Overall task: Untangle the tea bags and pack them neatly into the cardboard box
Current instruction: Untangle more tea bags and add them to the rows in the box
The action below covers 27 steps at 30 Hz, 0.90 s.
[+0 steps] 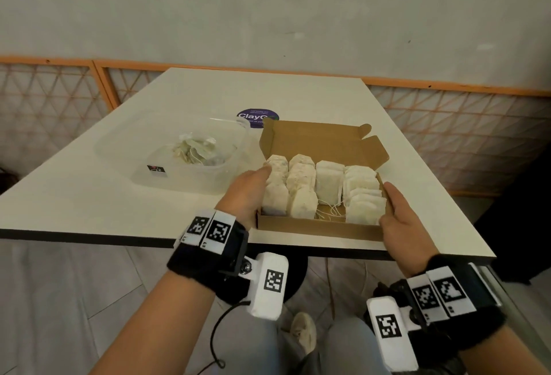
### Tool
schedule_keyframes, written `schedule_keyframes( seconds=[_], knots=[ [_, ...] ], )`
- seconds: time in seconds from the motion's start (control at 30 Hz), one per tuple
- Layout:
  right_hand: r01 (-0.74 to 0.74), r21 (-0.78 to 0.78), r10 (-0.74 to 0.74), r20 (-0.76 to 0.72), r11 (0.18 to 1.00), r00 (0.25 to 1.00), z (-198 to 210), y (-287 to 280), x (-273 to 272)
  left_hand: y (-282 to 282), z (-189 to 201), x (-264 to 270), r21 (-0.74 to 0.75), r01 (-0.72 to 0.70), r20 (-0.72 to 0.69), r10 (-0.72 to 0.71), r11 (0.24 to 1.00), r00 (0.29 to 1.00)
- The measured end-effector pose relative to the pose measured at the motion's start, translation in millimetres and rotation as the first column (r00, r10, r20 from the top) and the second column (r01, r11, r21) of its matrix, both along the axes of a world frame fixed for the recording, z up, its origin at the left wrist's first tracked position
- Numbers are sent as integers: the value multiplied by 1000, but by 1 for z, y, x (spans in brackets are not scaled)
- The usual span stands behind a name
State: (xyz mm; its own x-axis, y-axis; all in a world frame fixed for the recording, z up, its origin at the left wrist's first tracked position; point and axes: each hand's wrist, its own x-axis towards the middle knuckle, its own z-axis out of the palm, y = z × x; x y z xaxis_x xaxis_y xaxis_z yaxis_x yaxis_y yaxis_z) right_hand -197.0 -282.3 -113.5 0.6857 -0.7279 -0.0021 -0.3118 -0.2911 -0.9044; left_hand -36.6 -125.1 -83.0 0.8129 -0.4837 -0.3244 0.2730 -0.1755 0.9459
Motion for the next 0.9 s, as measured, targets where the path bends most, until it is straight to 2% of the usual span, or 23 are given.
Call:
schedule_keyframes(
  seconds=[0.07, 0.1, 0.23, 0.33, 0.4, 0.47, 0.67, 0.8, 0.9],
  knots=[
    [-8, -13, 8, 5, 1000, 1000, 1, 1, 0, -1, 4, 1, -103, -43, -64, 36, 994, 997],
    [-9, -18, 9, 7, 1000, 1000, 1, 0, 1, -1, 7, 0, -133, -52, -49, 46, 990, 998],
    [-14, 2, 14, 10, 1000, 1000, 2, 2, 1, 4, 17, -10, -144, 55, 185, -27, 988, 982],
    [-14, -7, 15, 31, 1000, 999, 2, 2, 0, 9, 19, -12, -158, 33, 262, 10, 987, 965],
    [-14, -6, 14, 34, 1000, 999, 2, 3, 0, 11, 17, -11, -137, -14, 323, 58, 990, 945],
    [-10, -1, 10, 32, 1000, 999, 1, 2, 0, 11, 14, -9, -109, -37, 324, 71, 993, 943],
    [-3, 11, 3, 22, 1000, 1000, 2, 4, 0, -5, 8, -14, 76, 80, 204, -94, 994, 974],
    [5, 16, -5, 17, 1000, 1000, 2, 2, 1, -4, -2, -15, 95, 65, 339, -94, 993, 936],
    [-1, 13, 0, 14, 1000, 1000, 2, 2, 1, 3, -3, -19, 157, 58, 480, -128, 986, 868]
  ],
)
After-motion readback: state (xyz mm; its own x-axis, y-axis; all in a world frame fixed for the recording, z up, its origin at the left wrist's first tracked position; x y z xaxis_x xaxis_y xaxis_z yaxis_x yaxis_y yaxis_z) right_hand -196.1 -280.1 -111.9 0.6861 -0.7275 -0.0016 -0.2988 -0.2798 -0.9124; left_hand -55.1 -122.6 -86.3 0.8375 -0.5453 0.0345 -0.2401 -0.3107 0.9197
